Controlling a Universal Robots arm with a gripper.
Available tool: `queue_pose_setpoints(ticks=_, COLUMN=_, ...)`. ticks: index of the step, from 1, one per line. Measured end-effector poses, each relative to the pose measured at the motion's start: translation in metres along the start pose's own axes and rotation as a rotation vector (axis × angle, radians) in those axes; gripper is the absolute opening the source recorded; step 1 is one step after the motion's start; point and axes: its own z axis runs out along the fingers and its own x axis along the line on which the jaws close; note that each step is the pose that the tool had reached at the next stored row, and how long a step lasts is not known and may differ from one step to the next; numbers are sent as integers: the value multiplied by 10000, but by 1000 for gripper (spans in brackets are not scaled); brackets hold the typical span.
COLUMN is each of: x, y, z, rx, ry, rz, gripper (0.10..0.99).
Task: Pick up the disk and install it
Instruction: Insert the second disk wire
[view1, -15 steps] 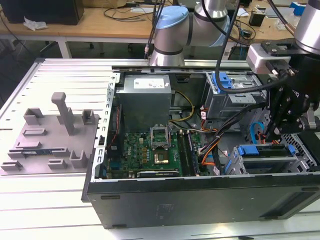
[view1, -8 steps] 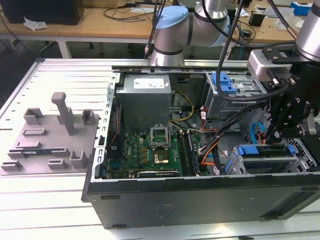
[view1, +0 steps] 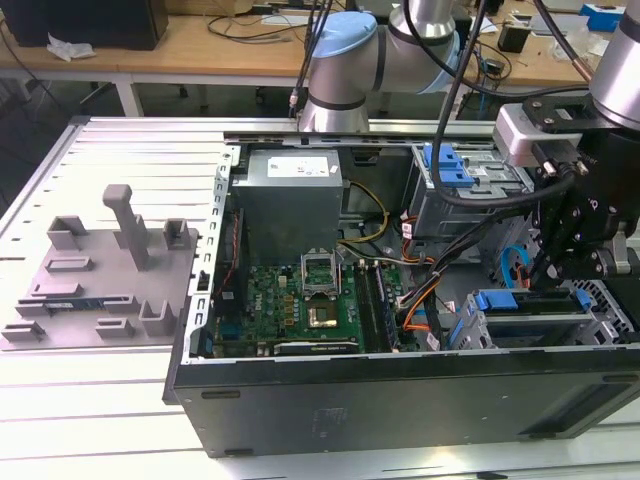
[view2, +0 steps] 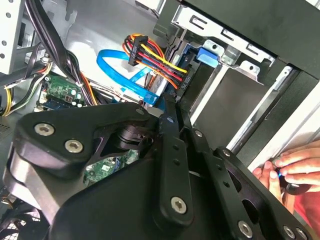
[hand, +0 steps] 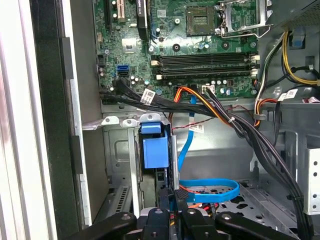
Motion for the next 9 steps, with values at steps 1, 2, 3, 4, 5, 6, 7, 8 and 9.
queue_pose_setpoints(ticks=1, x=1, y=0, z=0, rx=-1, ry=-8, rz=1, gripper=161)
queue_pose_setpoints(ticks=2, x=6, y=0, z=0, rx=-2, ry=-31, rz=3, gripper=161)
queue_pose_setpoints(ticks=3, x=14, y=-1, z=0, rx=-6, ry=-90, rz=8, gripper=161)
queue_pose_setpoints(ticks=4, x=21, y=-1, z=0, rx=-9, ry=-141, rz=12, gripper=161)
queue_pose_setpoints(ticks=5, x=32, y=-1, z=1, rx=-13, ry=-210, rz=17, gripper=161)
queue_pose_setpoints(ticks=6, x=47, y=-3, z=1, rx=-17, ry=-256, rz=20, gripper=161)
queue_pose_setpoints(ticks=7, x=57, y=-4, z=1, rx=-17, ry=-258, rz=20, gripper=161)
queue_pose_setpoints(ticks=8, x=61, y=-4, z=1, rx=-17, ry=-258, rz=20, gripper=161)
queue_pose_setpoints(ticks=9, x=63, y=-4, z=2, rx=-17, ry=-260, rz=20, gripper=161)
